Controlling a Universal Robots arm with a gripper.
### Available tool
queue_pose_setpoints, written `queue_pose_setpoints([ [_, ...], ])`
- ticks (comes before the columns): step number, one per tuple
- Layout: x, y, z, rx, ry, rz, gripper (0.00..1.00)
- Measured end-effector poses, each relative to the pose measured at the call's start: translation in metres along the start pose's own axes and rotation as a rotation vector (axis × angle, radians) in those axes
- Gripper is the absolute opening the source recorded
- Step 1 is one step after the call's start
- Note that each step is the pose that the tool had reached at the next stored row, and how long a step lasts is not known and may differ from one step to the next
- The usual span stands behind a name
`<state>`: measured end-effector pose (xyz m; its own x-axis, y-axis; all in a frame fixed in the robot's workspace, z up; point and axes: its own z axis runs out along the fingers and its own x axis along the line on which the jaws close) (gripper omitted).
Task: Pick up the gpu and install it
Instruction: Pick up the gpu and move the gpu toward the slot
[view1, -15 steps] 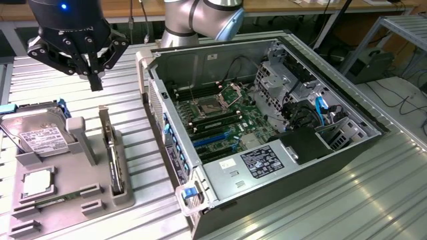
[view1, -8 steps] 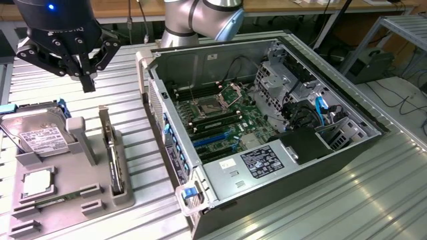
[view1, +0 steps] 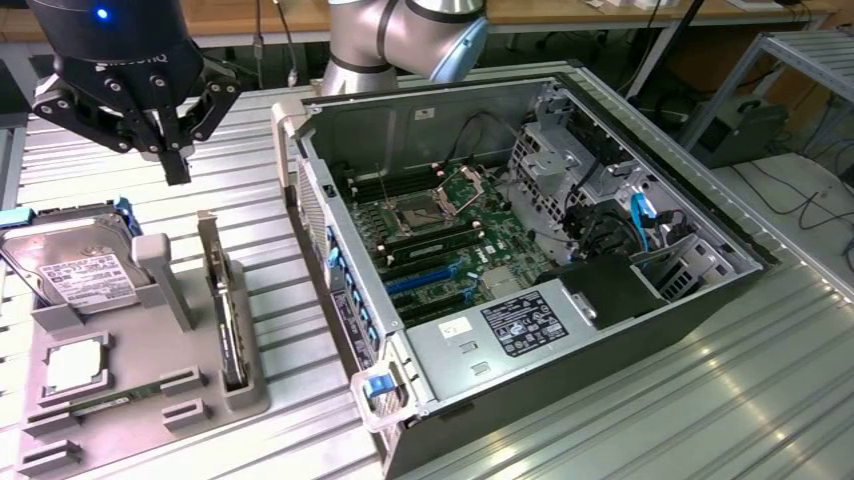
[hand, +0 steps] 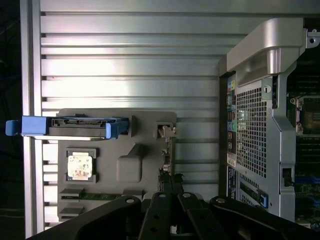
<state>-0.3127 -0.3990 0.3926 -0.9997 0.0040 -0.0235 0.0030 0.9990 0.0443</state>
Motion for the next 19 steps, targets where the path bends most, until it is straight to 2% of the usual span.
queue_pose_setpoints([
  [6,0.0000,0.0000,0.0000,0.0000,0.0000,0.000,0.11],
  [9,0.0000,0.0000,0.0000,0.0000,0.0000,0.000,0.30],
  [11,0.0000,0.0000,0.0001,-0.0001,0.0004,-0.008,0.30],
  [12,0.0001,0.0000,0.0005,-0.0006,0.0010,-0.025,0.36],
  [14,0.0001,-0.0001,0.0014,-0.0003,0.0051,-0.063,0.36],
  [15,0.0001,-0.0001,0.0018,0.0062,0.0086,-0.079,0.36],
  [17,0.0000,-0.0060,0.0022,0.0292,0.0107,-0.085,0.36],
  [18,0.0001,-0.0075,0.0033,0.0516,0.0119,-0.085,0.36],
  [19,0.0001,-0.0076,0.0041,0.0552,0.0119,-0.085,0.36],
])
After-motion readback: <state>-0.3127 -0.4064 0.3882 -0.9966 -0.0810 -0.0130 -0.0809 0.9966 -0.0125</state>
